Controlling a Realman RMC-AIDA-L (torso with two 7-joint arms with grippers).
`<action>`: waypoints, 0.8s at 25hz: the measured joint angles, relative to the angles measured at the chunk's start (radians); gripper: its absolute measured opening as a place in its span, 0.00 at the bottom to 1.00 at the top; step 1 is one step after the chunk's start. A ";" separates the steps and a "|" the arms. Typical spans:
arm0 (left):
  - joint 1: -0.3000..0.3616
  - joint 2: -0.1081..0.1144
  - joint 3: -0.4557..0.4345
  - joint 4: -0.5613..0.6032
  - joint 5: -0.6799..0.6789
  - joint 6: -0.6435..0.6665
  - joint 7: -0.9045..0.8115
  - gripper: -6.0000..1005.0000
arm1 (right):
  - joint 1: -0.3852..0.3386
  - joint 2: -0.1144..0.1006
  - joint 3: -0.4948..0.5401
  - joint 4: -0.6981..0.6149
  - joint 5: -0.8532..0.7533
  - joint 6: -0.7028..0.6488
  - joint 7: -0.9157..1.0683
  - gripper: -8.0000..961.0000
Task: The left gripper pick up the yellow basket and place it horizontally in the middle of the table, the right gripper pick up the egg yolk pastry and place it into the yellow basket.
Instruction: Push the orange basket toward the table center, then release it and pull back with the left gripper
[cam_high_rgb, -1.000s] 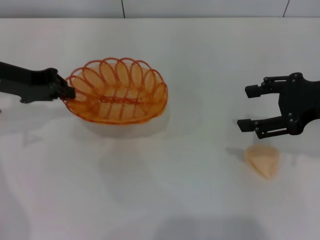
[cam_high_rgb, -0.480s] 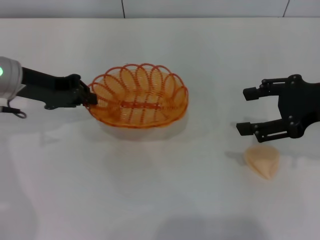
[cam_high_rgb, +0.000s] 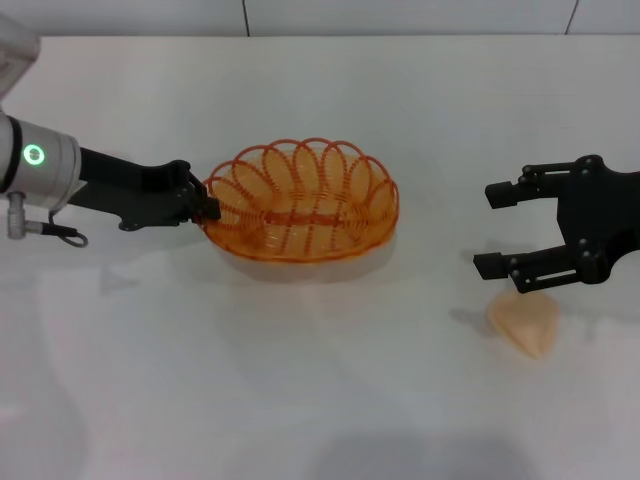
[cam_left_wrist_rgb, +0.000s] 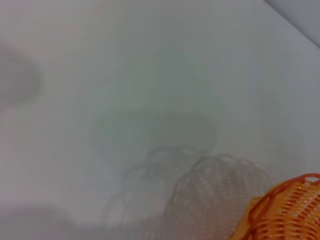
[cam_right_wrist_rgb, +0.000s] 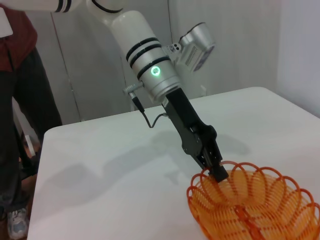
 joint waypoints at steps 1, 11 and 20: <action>0.000 -0.001 0.000 -0.006 0.000 -0.008 -0.002 0.09 | 0.000 0.000 0.000 0.000 0.000 -0.001 0.000 0.83; 0.003 -0.003 0.008 -0.012 0.001 -0.024 -0.026 0.09 | 0.000 0.000 0.000 -0.001 0.000 -0.012 -0.007 0.83; -0.006 0.004 0.038 -0.025 0.003 -0.035 -0.042 0.11 | -0.001 0.000 -0.001 -0.002 0.000 -0.016 -0.007 0.83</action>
